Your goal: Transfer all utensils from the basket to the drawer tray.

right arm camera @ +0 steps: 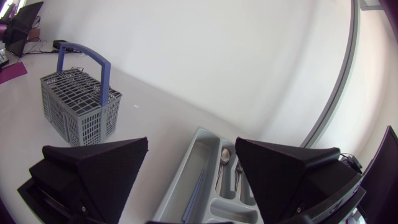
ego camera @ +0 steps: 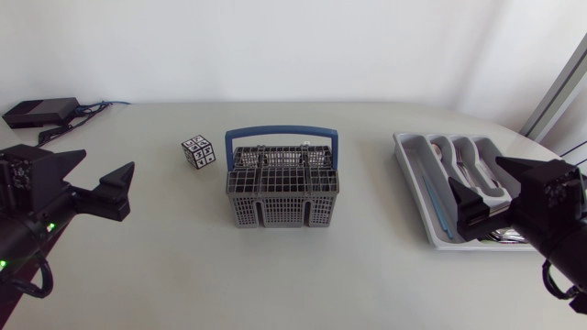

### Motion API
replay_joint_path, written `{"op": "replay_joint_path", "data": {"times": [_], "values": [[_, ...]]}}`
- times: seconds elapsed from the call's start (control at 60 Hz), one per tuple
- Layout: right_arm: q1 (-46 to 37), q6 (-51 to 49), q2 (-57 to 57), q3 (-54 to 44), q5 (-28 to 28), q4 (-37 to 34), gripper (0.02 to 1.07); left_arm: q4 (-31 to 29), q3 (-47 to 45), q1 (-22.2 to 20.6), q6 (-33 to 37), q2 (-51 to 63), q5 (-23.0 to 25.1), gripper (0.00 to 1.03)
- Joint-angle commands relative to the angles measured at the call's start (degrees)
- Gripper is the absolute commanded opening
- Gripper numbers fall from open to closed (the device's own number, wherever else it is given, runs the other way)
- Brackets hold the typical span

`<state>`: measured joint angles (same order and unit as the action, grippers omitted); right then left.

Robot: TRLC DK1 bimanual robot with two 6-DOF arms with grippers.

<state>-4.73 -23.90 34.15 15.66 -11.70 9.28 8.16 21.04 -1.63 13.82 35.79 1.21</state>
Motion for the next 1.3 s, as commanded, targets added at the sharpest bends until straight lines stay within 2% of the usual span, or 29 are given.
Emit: {"op": "replay_joint_path", "data": {"times": [0.0, 0.1, 1.0, 1.283], "values": [[-0.37, 2.37, -3.3, -3.18, 0.54, 1.62, 1.03, 2.47, -4.6, 0.75, -1.52, -3.71, 0.28, 0.99], [-0.27, 3.57, -6.15, -5.06, 1.37, 1.75, 1.03, 4.23, -7.94, 1.63, -1.7, -7.31, 0.28, 0.99], [4.65, 23.57, -33.7, -15.49, 11.54, -9.1, 1.03, -7.72, -20.57, 1.63, -13.39, -34.78, -1.16, 0.99], [4.73, 23.9, -34.15, -15.66, 11.7, -9.28, 1.03, -8.16, -21.04, 1.63, -13.82, -35.79, -1.21, 0.99]]}}
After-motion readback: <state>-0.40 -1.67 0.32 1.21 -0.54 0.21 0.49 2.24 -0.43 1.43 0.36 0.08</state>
